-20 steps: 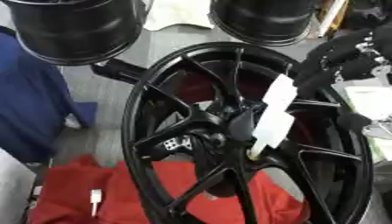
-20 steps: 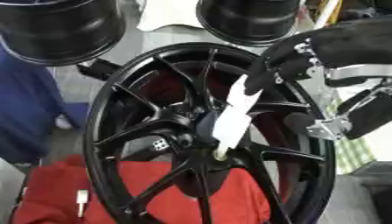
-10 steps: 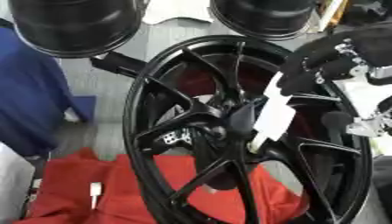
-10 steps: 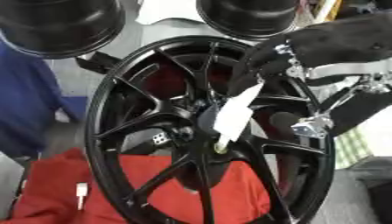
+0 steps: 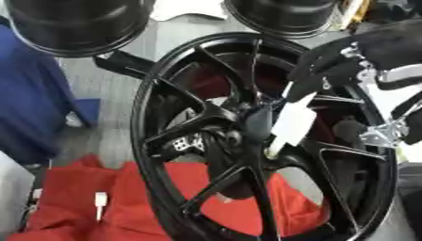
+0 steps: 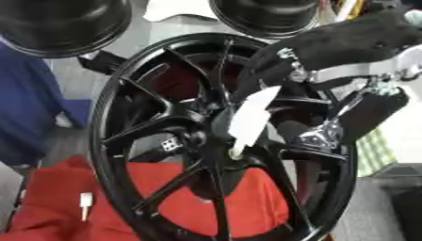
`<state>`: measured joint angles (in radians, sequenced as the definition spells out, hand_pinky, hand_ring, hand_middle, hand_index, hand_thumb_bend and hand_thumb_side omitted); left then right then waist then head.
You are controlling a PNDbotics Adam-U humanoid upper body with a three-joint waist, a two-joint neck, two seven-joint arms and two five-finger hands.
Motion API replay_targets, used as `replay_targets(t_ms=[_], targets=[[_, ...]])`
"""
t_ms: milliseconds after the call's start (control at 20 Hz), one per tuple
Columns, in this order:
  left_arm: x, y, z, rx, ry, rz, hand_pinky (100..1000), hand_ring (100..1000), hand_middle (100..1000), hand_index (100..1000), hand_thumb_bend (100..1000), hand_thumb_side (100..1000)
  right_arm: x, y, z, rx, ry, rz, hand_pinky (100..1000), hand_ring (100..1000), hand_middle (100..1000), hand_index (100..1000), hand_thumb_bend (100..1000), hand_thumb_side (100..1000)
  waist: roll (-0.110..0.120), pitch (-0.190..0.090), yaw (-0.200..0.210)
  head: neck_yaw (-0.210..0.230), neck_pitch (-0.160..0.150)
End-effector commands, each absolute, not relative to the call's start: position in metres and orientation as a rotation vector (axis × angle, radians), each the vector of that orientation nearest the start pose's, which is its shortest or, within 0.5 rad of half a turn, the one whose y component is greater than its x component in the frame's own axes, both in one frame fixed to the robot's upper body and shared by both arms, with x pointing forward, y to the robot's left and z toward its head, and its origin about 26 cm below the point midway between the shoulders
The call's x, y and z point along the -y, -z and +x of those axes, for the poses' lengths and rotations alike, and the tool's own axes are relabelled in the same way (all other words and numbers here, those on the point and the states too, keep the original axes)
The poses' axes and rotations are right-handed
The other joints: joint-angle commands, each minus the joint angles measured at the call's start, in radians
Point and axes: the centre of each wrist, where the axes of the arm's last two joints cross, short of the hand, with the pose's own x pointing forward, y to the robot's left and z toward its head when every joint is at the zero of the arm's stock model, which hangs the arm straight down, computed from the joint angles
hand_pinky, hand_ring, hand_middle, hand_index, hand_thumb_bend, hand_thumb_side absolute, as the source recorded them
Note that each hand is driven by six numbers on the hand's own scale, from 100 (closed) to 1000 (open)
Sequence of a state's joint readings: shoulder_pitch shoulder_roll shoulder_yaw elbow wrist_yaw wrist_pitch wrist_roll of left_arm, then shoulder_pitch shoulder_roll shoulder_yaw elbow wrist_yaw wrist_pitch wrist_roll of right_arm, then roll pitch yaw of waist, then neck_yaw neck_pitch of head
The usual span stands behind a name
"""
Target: Pull the pin out of the wheel hub.
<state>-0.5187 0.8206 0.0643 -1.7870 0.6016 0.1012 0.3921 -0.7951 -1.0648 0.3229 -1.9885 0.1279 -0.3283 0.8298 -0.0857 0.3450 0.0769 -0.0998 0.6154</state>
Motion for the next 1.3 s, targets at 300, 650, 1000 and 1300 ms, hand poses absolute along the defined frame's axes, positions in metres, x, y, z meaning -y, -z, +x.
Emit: replay_targets(t_ms=[300,650,1000,1300], targets=[[-0.349,-0.313,0.325,2.23,-0.04,0.254,639,783,744,791,573,419,0.246,-0.37,0.285,-1.808,2.699,0.626,959,872,852,942,100,276,0.002,-0.02,0.005,-0.008,0.017],[-0.348,-0.313,0.325,2.228,-0.046,0.248,639,784,745,791,574,418,0.242,-0.367,0.286,-1.823,2.723,0.626,945,851,826,927,100,291,-0.002,-0.015,0.01,-0.012,0.02],[-0.348,-0.312,0.326,2.226,-0.054,0.244,639,786,745,790,575,416,0.24,-0.364,0.287,-1.855,2.755,0.633,892,780,814,927,100,306,-0.003,-0.009,0.014,-0.013,0.021],[-0.347,-0.311,0.326,2.225,-0.056,0.24,639,786,744,790,574,416,0.24,-0.363,0.287,-1.868,2.768,0.637,898,804,819,924,100,215,-0.003,-0.006,0.02,-0.013,0.02]])
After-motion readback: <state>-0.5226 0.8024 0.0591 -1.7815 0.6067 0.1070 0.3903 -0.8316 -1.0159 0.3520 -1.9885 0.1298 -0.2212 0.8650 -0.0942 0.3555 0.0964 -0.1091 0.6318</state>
